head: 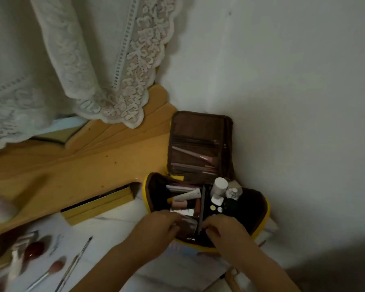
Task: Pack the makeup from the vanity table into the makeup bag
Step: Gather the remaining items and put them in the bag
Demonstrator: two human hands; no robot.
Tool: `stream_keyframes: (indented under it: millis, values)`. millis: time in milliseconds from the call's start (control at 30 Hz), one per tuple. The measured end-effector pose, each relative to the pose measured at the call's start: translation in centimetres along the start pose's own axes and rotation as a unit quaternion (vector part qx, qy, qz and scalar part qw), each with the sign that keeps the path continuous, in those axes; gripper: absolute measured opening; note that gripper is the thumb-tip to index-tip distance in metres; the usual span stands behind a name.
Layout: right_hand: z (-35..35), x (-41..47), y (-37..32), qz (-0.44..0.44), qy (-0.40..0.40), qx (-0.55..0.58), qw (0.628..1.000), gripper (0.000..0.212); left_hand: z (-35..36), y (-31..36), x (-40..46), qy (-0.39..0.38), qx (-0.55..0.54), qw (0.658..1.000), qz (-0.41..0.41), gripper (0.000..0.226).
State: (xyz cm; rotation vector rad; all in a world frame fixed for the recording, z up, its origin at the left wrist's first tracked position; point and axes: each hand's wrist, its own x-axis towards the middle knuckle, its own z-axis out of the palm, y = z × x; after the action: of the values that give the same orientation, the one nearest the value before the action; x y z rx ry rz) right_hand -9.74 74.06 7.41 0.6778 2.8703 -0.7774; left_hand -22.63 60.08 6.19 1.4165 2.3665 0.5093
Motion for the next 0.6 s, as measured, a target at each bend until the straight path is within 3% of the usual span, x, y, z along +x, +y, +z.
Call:
stream_keyframes:
  millis: [133,267,467,600]
  values:
    - [2.4,0.0,-1.5,-0.034,-0.073,0.009,0.997,0.027,0.5,-1.2,-4.1,0.035,-0.008,0.997,-0.070,0.034]
    - [5.5,0.0,-3.5,-0.089,-0.119,-0.016,0.989,0.026,1.4,-4.1,-9.4,0.021,-0.007,0.987,-0.158,0.036]
    - [10.2,0.0,-7.1,-0.099,-0.242,-0.072,0.962,0.027,2.5,-8.2,-17.2,0.005,-0.002,0.965,-0.263,0.035]
    - [12.9,-0.1,-9.9,-0.110,-0.232,-0.107,0.960,0.026,3.0,-10.6,-22.0,0.000,-0.019,0.948,-0.319,0.034]
